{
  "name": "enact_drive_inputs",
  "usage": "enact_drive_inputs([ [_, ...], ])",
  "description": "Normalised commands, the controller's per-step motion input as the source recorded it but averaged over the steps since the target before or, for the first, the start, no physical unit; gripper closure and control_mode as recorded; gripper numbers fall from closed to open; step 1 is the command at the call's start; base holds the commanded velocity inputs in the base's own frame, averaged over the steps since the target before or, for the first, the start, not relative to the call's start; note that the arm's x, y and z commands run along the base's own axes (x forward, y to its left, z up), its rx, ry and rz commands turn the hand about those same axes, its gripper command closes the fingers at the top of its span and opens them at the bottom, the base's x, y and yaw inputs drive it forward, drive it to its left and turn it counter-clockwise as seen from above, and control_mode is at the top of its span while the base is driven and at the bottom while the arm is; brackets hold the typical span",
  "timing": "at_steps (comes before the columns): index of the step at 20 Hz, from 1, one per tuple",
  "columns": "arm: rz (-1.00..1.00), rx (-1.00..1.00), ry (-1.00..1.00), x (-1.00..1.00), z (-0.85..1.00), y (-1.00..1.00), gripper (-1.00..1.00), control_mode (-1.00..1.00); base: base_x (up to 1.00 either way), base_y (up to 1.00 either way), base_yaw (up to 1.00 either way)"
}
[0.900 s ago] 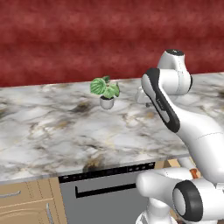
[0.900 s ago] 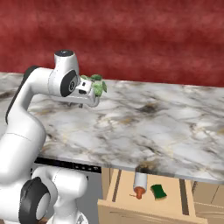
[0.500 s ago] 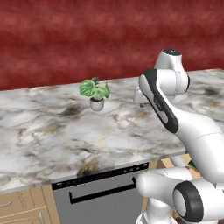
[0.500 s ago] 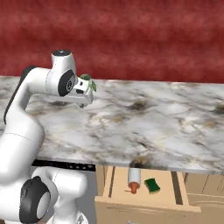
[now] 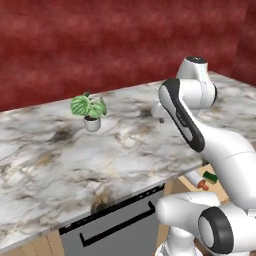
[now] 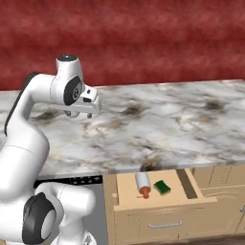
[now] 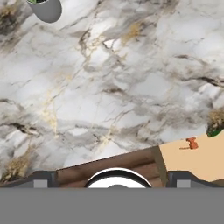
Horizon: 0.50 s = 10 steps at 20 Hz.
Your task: Restock the sink supplies by placing the sponge and soap dispenser on the counter and next to the sink. Make sure the soap dispenser is upright.
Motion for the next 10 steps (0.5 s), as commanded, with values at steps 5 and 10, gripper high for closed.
enact_drive_inputs([
  [5,0.00,0.00,0.00,0.00,0.00,0.00,-1.00,1.00,0.05,0.43,-0.29],
  [10,0.00,0.00,0.00,0.00,0.00,0.00,-1.00,1.00,0.20,0.46,-0.27],
])
